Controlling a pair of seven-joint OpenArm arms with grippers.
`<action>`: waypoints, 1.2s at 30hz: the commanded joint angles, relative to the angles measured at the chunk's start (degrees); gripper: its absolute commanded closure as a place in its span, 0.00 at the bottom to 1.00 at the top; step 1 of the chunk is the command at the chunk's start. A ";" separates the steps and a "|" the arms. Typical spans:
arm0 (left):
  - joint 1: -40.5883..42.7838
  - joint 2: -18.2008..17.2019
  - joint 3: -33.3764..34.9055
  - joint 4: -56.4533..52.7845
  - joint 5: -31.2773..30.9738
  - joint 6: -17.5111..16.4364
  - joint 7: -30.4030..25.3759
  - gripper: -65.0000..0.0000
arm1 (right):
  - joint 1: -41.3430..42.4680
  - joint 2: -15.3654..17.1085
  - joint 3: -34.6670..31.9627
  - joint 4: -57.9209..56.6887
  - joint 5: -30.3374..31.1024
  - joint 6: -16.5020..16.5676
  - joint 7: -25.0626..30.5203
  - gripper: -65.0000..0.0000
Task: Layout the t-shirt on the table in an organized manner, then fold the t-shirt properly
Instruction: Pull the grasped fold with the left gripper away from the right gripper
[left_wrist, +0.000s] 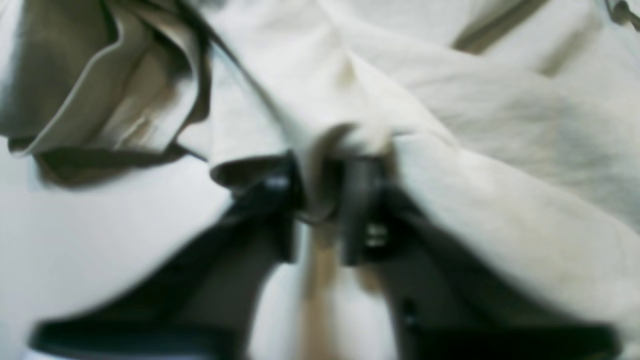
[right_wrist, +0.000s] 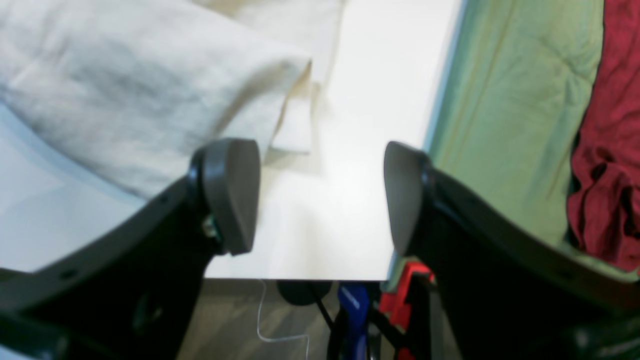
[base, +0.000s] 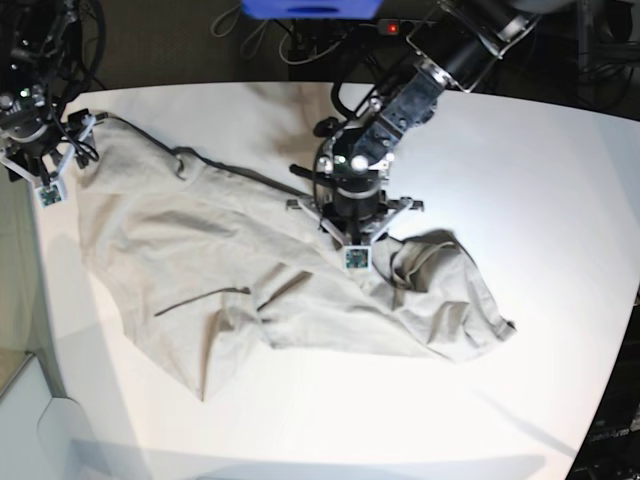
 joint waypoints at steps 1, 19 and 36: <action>-0.97 0.71 -0.23 0.95 0.50 1.17 -1.14 1.00 | 0.25 0.77 0.29 0.72 0.23 0.56 0.67 0.39; 16.43 -12.39 -11.65 30.05 0.50 1.17 9.76 0.99 | 1.04 0.69 0.29 0.63 0.23 0.56 0.67 0.39; 43.16 -27.86 -32.40 36.99 0.68 1.17 12.67 0.99 | 1.04 -0.81 -3.66 0.63 0.23 0.56 0.50 0.39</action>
